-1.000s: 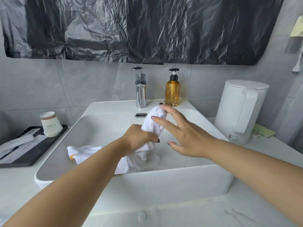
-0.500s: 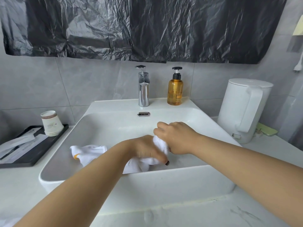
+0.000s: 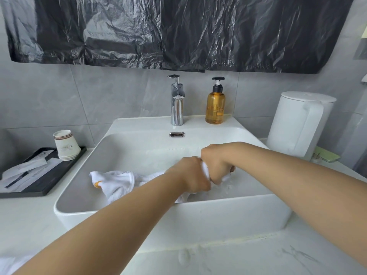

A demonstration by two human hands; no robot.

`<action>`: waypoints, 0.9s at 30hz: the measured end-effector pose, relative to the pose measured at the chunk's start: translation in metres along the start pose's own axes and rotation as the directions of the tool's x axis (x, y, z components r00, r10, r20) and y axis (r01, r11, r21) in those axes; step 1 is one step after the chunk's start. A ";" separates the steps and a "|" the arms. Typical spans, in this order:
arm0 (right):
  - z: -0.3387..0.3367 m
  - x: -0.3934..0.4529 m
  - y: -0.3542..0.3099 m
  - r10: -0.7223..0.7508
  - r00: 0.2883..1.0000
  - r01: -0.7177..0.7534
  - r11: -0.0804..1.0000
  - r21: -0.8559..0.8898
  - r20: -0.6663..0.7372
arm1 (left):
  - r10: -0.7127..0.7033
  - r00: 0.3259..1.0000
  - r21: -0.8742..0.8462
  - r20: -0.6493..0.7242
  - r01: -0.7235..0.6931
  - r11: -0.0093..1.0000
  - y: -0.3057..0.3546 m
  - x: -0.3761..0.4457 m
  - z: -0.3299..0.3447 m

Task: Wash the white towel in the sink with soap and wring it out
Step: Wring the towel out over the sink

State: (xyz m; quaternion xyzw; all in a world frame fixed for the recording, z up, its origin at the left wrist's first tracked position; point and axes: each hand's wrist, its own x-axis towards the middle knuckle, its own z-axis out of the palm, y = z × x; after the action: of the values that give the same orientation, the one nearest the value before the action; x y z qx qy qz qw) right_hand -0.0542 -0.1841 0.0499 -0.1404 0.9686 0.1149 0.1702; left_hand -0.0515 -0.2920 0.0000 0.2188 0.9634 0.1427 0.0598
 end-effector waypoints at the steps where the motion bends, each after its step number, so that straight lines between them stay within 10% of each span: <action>1: -0.002 -0.001 0.002 -0.021 1.000 0.021 0.998 0.054 0.000 | -0.004 0.999 -0.010 -0.033 0.004 1.000 -0.002 0.001 0.001; 7: 0.008 -0.002 0.020 0.035 0.925 0.160 0.866 0.474 -0.377 | -0.233 0.946 -0.362 -0.225 0.141 0.921 -0.024 -0.010 -0.018; 11: 0.026 -0.024 0.010 0.130 0.959 0.133 0.582 0.802 -0.253 | -0.422 0.896 -0.953 -0.138 -0.004 0.302 -0.021 -0.024 -0.038; 17: 0.048 -0.032 -0.040 0.083 0.929 0.323 0.299 0.898 -0.361 | -0.329 0.941 -0.942 -0.075 -0.175 -0.287 0.011 -0.034 -0.049; 27: 0.038 -0.024 -0.047 0.153 0.917 0.340 0.183 0.923 -0.368 | -0.421 0.889 -0.808 -0.179 -0.377 -0.453 0.031 -0.046 -0.062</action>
State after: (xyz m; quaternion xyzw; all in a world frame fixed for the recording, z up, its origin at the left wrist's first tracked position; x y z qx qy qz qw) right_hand -0.0068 -0.2124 0.0155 -0.0792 0.8180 -0.5686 0.0355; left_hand -0.0090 -0.3007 0.0710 -0.0047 0.3480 0.9375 -0.0080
